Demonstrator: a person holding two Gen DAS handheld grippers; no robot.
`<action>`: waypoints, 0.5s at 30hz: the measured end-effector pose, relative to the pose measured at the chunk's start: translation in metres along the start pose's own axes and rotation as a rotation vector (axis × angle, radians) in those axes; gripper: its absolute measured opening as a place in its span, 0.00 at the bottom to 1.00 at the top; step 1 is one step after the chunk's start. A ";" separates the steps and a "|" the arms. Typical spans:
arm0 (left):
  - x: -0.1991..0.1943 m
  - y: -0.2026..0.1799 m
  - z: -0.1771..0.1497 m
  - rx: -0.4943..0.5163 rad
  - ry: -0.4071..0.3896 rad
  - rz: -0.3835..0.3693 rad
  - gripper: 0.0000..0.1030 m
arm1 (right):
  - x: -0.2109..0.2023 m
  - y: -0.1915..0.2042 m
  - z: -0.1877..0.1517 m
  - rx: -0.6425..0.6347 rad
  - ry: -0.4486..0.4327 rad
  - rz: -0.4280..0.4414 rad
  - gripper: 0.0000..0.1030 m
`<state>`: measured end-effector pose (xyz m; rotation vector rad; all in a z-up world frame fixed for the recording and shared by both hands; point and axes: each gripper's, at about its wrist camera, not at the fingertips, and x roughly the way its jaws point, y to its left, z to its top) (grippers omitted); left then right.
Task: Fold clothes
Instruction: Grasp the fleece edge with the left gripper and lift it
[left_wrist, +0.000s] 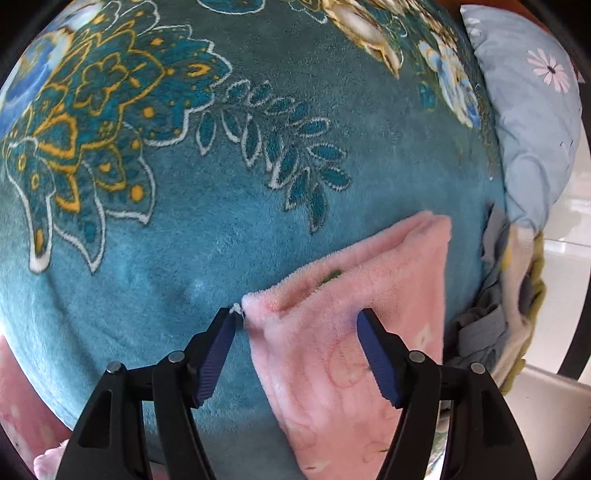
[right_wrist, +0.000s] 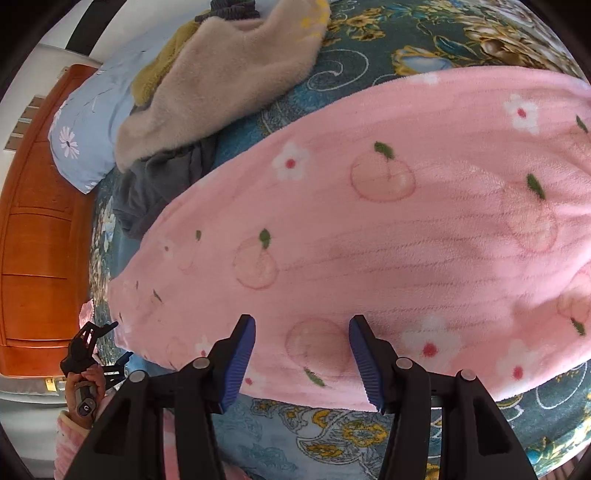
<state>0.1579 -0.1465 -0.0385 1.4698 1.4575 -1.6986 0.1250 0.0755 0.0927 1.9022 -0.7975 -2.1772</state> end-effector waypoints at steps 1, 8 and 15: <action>0.000 0.000 -0.001 0.005 -0.004 0.006 0.67 | 0.002 0.000 -0.001 0.002 0.006 0.000 0.55; -0.008 -0.004 -0.012 0.018 -0.020 -0.054 0.19 | 0.010 0.005 -0.003 -0.001 0.024 0.014 0.55; -0.043 -0.060 -0.071 0.341 -0.170 -0.058 0.14 | 0.004 0.001 0.000 -0.004 -0.005 0.050 0.55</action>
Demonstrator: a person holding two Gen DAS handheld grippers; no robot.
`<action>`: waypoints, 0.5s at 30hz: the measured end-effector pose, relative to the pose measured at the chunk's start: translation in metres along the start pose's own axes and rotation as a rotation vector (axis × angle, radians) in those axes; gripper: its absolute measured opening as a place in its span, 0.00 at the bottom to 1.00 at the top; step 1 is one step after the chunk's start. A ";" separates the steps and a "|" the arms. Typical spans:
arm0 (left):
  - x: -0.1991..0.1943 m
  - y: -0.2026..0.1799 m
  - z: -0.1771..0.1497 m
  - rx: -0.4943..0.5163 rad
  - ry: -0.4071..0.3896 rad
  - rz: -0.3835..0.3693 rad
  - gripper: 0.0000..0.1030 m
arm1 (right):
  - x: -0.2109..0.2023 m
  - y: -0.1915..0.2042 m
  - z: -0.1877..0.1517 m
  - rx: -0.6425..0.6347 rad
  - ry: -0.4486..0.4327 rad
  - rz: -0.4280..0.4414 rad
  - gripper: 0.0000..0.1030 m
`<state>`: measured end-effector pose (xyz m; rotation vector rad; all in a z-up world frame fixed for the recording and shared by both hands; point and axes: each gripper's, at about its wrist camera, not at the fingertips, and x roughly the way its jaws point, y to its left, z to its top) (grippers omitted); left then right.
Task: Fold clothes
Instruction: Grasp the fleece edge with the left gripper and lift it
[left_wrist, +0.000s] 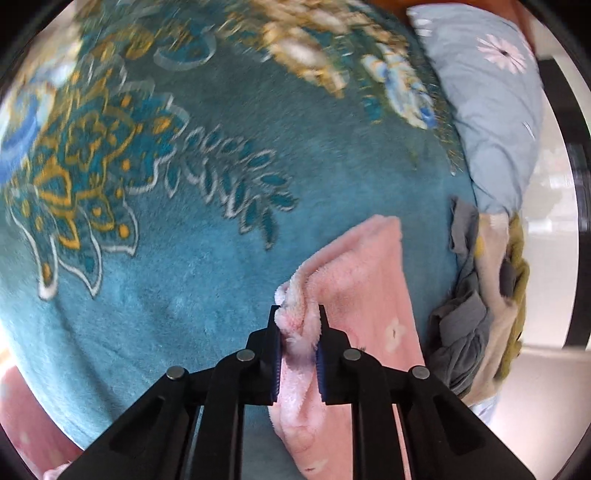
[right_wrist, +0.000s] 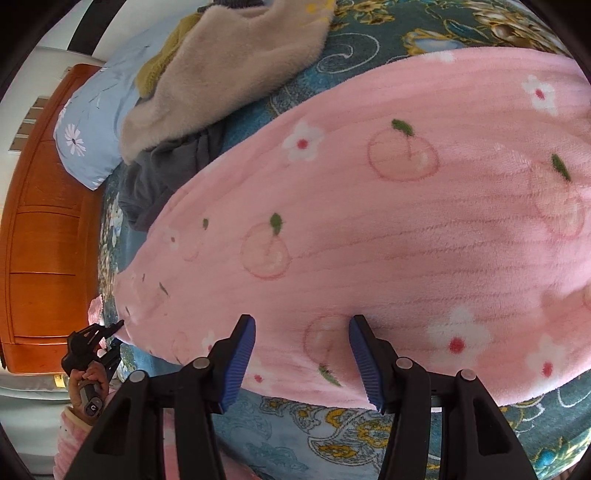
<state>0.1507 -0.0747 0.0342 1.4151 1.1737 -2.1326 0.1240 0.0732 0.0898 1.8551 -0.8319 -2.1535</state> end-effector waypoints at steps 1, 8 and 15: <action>-0.008 -0.016 -0.008 0.075 -0.025 0.006 0.14 | -0.002 -0.001 0.001 0.000 -0.007 0.005 0.55; -0.056 -0.146 -0.059 0.530 -0.130 -0.079 0.14 | -0.016 -0.012 0.007 -0.001 -0.059 0.037 0.55; -0.069 -0.276 -0.157 0.777 0.111 -0.440 0.14 | -0.039 -0.030 0.015 0.016 -0.138 0.060 0.55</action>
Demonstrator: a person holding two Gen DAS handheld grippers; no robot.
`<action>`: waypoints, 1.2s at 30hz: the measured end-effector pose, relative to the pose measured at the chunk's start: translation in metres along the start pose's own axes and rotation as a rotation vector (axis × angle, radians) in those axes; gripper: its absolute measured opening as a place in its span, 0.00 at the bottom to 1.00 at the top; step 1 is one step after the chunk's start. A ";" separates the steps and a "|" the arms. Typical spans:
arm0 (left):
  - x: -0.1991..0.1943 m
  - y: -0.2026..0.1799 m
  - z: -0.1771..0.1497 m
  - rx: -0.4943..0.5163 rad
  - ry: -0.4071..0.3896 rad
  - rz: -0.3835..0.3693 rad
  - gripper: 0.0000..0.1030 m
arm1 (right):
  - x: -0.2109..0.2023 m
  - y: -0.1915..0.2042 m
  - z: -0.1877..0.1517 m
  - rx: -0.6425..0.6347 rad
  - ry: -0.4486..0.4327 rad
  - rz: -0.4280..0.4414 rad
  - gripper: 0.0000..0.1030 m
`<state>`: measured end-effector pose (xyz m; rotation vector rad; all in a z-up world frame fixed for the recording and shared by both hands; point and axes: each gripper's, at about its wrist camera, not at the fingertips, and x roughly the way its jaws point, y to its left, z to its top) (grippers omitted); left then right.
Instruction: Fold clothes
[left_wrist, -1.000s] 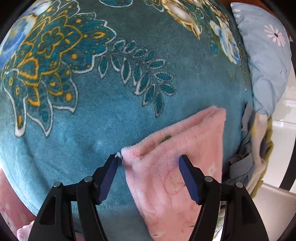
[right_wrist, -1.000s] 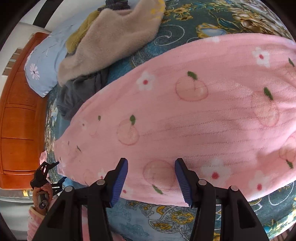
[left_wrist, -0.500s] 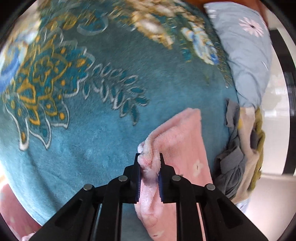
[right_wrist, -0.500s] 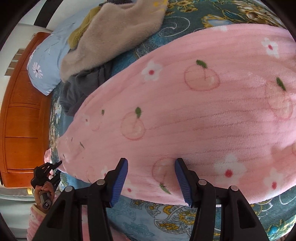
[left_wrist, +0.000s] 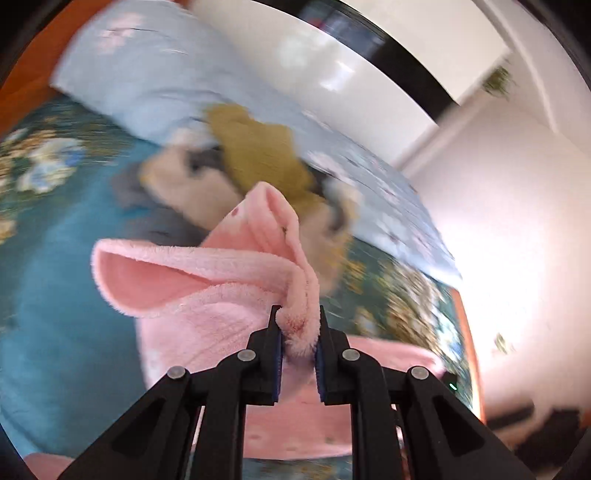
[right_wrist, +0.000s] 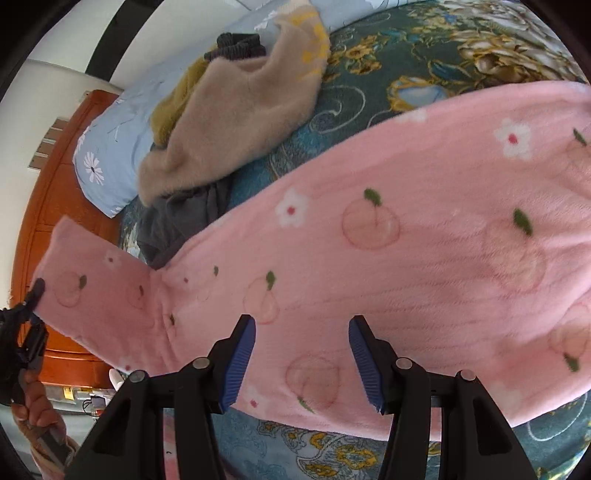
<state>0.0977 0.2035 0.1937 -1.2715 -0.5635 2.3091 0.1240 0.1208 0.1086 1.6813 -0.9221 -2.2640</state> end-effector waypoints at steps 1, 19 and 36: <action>0.017 -0.011 -0.006 0.002 0.045 -0.024 0.14 | -0.005 -0.005 0.003 0.011 -0.017 0.000 0.55; 0.155 -0.056 -0.124 0.087 0.593 -0.073 0.48 | -0.030 -0.070 0.004 0.156 -0.067 -0.023 0.55; 0.071 0.106 -0.102 -0.174 0.376 0.317 0.49 | -0.018 0.041 -0.002 -0.220 -0.014 0.145 0.61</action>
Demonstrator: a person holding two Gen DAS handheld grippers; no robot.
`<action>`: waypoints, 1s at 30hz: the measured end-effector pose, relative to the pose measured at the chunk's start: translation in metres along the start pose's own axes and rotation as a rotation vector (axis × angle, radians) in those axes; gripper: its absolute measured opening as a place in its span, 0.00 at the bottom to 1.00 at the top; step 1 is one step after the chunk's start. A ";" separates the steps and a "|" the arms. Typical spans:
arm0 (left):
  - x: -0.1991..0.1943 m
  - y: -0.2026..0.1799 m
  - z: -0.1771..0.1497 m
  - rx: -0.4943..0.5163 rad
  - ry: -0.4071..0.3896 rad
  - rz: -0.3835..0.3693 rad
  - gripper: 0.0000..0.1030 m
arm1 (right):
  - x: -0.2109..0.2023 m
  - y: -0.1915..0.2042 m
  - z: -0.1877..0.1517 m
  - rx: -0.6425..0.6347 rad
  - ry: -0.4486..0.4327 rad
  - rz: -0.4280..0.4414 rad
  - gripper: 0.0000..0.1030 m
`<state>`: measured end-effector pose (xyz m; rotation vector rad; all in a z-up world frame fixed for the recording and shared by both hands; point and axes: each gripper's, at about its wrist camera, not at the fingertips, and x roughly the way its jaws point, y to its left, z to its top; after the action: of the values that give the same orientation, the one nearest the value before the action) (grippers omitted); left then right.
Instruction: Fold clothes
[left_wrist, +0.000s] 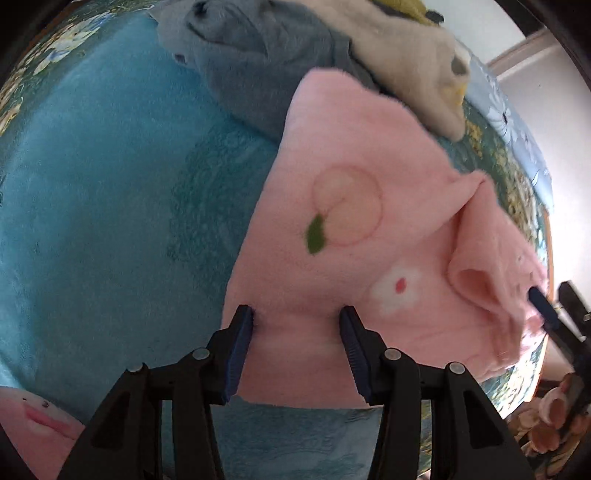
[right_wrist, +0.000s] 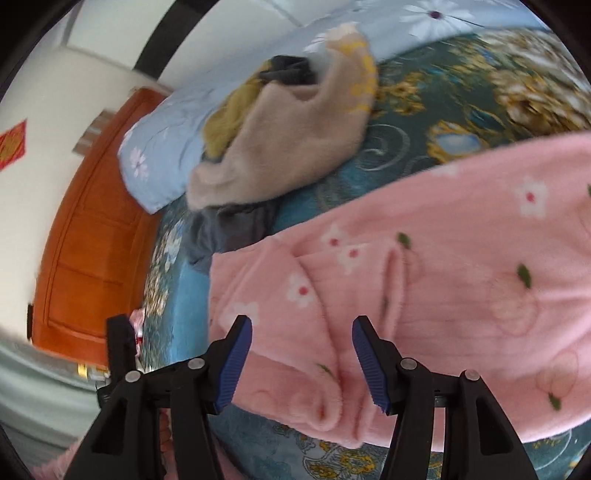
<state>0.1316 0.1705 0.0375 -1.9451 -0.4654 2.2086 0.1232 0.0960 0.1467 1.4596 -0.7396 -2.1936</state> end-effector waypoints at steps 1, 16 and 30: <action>0.000 0.001 0.000 0.001 0.002 -0.001 0.49 | 0.008 0.013 0.000 -0.052 0.029 0.000 0.63; -0.004 0.035 0.005 -0.069 0.022 -0.090 0.50 | 0.085 0.063 -0.030 -0.444 0.176 -0.427 0.34; -0.011 0.059 0.017 -0.106 0.032 -0.138 0.50 | 0.004 -0.034 -0.001 0.184 0.016 -0.158 0.06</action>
<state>0.1216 0.1098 0.0297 -1.9317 -0.7037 2.1046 0.1215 0.1202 0.1225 1.6755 -0.8676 -2.2776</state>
